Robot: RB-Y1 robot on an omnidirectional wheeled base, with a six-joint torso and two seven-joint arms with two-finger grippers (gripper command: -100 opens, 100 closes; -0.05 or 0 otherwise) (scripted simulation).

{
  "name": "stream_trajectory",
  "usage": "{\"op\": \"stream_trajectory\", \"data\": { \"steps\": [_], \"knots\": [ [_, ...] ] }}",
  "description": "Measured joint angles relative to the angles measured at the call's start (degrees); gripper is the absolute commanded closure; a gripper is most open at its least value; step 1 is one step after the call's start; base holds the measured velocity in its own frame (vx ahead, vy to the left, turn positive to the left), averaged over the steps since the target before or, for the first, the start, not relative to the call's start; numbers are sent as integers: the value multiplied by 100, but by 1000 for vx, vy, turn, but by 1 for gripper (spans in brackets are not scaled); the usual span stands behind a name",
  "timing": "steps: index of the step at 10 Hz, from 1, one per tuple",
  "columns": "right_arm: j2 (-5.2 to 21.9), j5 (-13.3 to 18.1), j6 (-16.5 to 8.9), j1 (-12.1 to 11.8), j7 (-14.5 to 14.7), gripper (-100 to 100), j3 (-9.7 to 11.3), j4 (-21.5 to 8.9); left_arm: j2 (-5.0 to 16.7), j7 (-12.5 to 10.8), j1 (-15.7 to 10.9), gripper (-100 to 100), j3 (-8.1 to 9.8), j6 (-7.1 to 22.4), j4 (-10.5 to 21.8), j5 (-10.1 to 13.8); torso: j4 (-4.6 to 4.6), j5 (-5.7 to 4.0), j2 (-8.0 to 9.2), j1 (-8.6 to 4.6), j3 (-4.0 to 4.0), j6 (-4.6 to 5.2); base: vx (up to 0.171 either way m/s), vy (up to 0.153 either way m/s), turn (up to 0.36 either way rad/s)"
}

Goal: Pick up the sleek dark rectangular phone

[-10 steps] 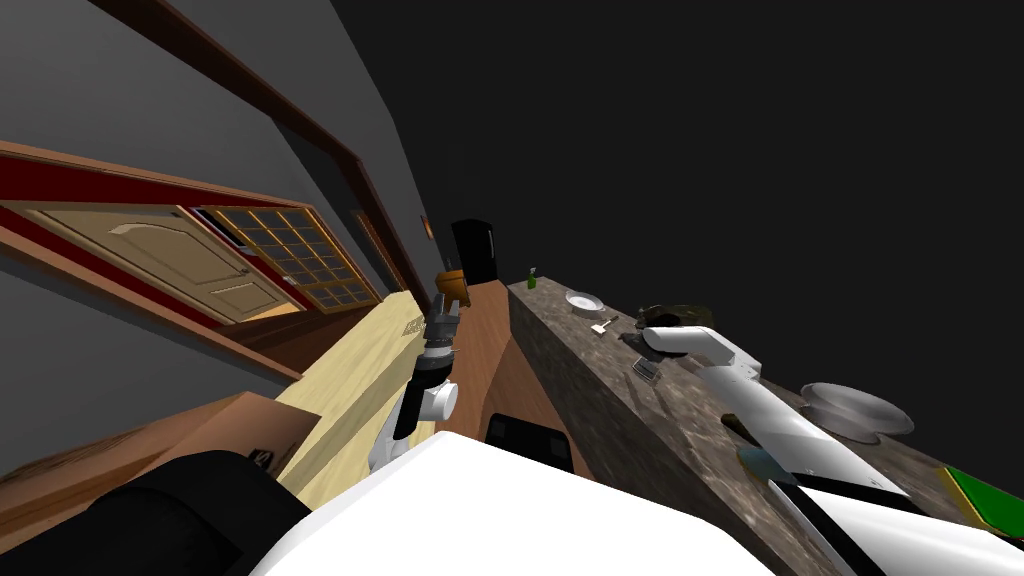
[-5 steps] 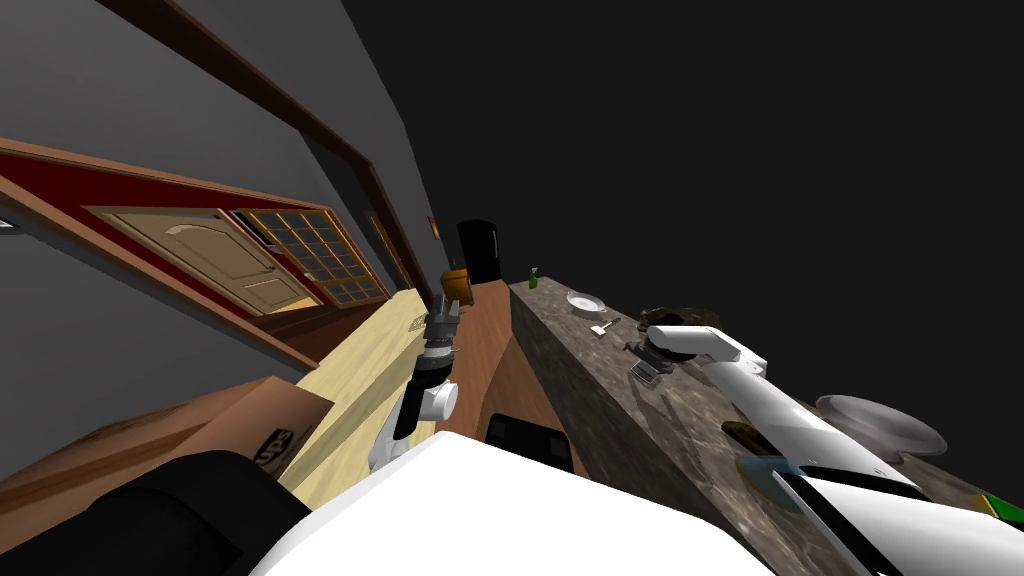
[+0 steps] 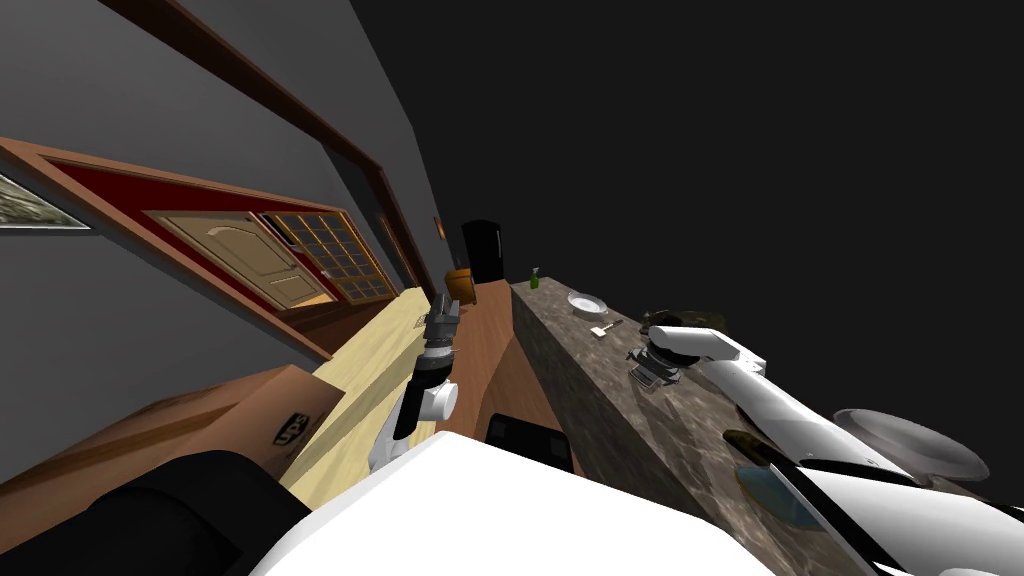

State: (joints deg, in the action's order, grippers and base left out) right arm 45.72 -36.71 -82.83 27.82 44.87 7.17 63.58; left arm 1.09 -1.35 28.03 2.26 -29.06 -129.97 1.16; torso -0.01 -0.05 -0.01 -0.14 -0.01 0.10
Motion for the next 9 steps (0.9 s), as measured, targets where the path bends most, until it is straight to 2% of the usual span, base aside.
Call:
{"op": "stream_trajectory", "data": {
  "steps": [1, 4, 5, 9],
  "knots": [
    [0, 1, 2, 0, -1, -100, -1, 1, 0, 0, 0, 0, 0, 0, 0, 0, 0, 2, -1, 9, 0, -1, 6, -33, 43],
    [-154, 124, 240, -124, -69, -100, 42, -104, 0, 0, 0, 0, 0, 0, 0, 0, -2, 0, -7, 0, -4, 0, 10, -31, 29],
    [-159, 128, 261, -128, -70, 100, 44, -111, 0, 0, 0, 0, 0, 0, 0, 0, -1, 2, -4, 7, -3, -1, 0, -5, -15],
    [-153, 130, 255, -132, -75, 100, 42, -114, 0, 0, 0, 0, 0, 0, 0, 0, -1, 1, -6, 14, -4, -8, 0, 0, 0]
  ]
}}
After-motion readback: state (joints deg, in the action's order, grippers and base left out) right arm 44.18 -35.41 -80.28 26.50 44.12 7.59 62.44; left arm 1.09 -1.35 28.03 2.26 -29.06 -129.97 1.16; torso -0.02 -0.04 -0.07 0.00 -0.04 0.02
